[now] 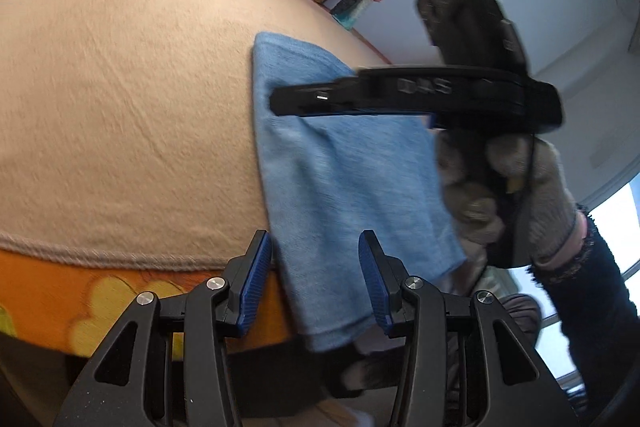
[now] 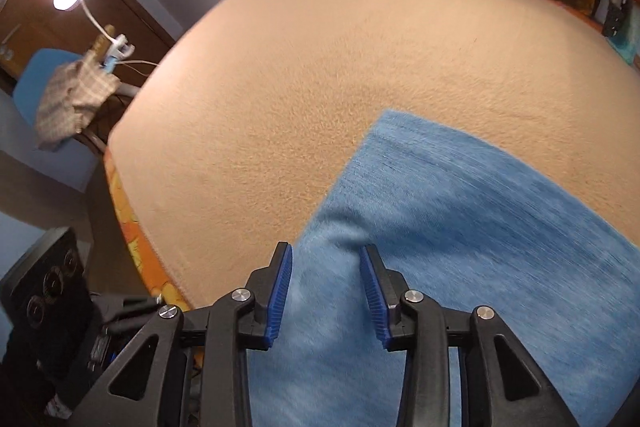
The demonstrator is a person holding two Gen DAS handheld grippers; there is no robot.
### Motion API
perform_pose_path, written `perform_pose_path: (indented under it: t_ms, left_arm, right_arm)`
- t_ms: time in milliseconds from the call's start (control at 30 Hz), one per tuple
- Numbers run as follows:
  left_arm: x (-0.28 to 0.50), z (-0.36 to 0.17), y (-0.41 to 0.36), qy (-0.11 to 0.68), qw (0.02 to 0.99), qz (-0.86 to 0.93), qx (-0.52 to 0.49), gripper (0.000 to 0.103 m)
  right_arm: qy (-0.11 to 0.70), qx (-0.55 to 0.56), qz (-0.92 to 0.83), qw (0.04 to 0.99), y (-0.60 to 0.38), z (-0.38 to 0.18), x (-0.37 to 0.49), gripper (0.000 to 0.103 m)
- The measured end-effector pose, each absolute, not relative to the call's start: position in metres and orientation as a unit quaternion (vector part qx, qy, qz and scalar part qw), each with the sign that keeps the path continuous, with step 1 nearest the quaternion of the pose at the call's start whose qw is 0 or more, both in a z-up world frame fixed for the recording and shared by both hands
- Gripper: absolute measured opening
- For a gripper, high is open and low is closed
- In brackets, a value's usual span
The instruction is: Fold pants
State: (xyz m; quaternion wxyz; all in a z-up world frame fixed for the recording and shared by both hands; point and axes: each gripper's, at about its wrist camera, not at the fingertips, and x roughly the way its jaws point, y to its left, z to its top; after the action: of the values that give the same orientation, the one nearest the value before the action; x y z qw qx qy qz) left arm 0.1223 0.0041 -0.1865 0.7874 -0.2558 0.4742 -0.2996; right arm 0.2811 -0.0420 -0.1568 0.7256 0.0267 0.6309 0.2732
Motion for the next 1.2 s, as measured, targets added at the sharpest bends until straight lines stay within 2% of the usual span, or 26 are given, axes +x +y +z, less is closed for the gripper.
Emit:
perform_pose_path:
  t_ms: [233, 367, 833, 933, 1000, 1100, 1200]
  left_arm:
    - [0.114, -0.164, -0.013, 0.44, 0.798, -0.332, -0.242, 0.041]
    - [0.112, -0.153, -0.024, 0.424, 0.806, -0.345, -0.226, 0.041]
    - [0.114, -0.15, -0.041, 0.416, 0.81, -0.356, -0.213, 0.041]
    - [0.113, -0.149, -0.045, 0.421, 0.807, -0.358, -0.208, 0.041]
    - [0.112, -0.148, -0.048, 0.422, 0.81, -0.357, -0.196, 0.041]
    - [0.107, -0.142, -0.046, 0.421, 0.81, -0.362, -0.187, 0.041]
    - [0.1, -0.134, -0.033, 0.418, 0.805, -0.374, -0.195, 0.041]
  right_arm:
    - [0.655, -0.003, 0.235, 0.718, -0.022, -0.15, 0.295, 0.039]
    - [0.667, -0.048, 0.209, 0.713, -0.007, -0.142, 0.299, 0.051]
    - [0.713, -0.149, 0.18, 0.661, 0.038, -0.16, 0.283, 0.05]
    - [0.706, -0.181, 0.18, 0.66, 0.044, -0.164, 0.273, 0.04]
    - [0.697, -0.183, 0.184, 0.668, 0.041, -0.162, 0.268, 0.029]
    - [0.684, -0.151, 0.195, 0.687, 0.024, -0.156, 0.261, 0.014]
    - [0.66, -0.09, 0.208, 0.717, -0.001, -0.144, 0.256, 0.008]
